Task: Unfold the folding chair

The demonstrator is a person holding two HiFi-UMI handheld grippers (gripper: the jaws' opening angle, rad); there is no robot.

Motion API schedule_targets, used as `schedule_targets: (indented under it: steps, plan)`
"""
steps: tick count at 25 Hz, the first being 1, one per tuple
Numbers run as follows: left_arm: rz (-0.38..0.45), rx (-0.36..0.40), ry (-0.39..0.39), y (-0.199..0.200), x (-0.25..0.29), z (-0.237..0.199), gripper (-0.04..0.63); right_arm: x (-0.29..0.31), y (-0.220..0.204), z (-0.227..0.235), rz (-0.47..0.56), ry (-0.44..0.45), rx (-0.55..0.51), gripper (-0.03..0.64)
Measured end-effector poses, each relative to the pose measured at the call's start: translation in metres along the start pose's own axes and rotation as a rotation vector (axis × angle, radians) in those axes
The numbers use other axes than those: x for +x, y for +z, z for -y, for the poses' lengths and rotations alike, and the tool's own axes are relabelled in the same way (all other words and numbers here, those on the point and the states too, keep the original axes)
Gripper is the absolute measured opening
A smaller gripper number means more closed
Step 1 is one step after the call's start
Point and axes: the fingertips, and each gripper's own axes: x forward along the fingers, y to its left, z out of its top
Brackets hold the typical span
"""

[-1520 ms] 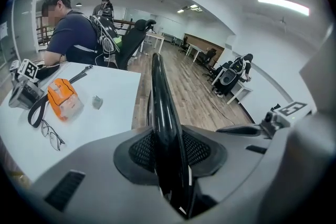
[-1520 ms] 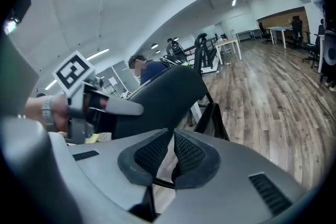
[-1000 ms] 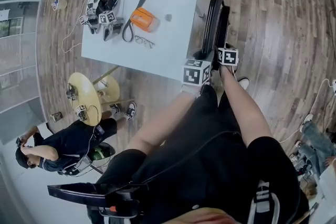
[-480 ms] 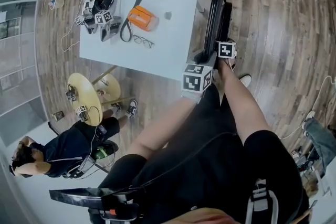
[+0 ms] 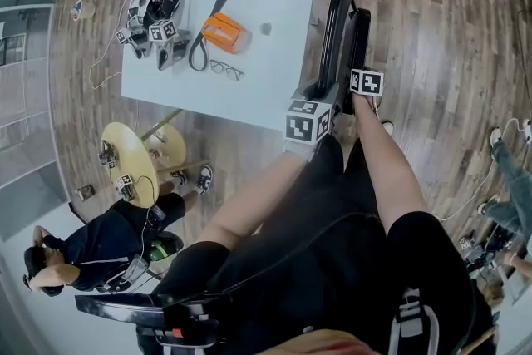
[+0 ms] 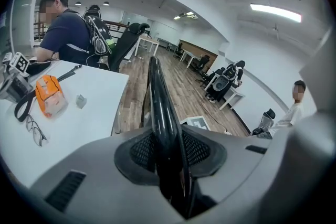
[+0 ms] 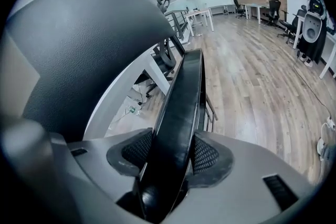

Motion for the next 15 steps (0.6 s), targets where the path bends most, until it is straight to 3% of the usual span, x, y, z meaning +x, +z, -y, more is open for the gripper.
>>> schedule_targets:
  steps: [8,15]
  plan:
    - [0.002,0.001,-0.028,0.000,0.001,-0.001,0.101,-0.011,-0.004,0.025,0.017,0.086,0.032,0.215]
    - [-0.045,-0.040,-0.019,-0.009,-0.001,-0.037,0.101,-0.021,-0.016,0.072,0.018,0.202,0.117,0.210]
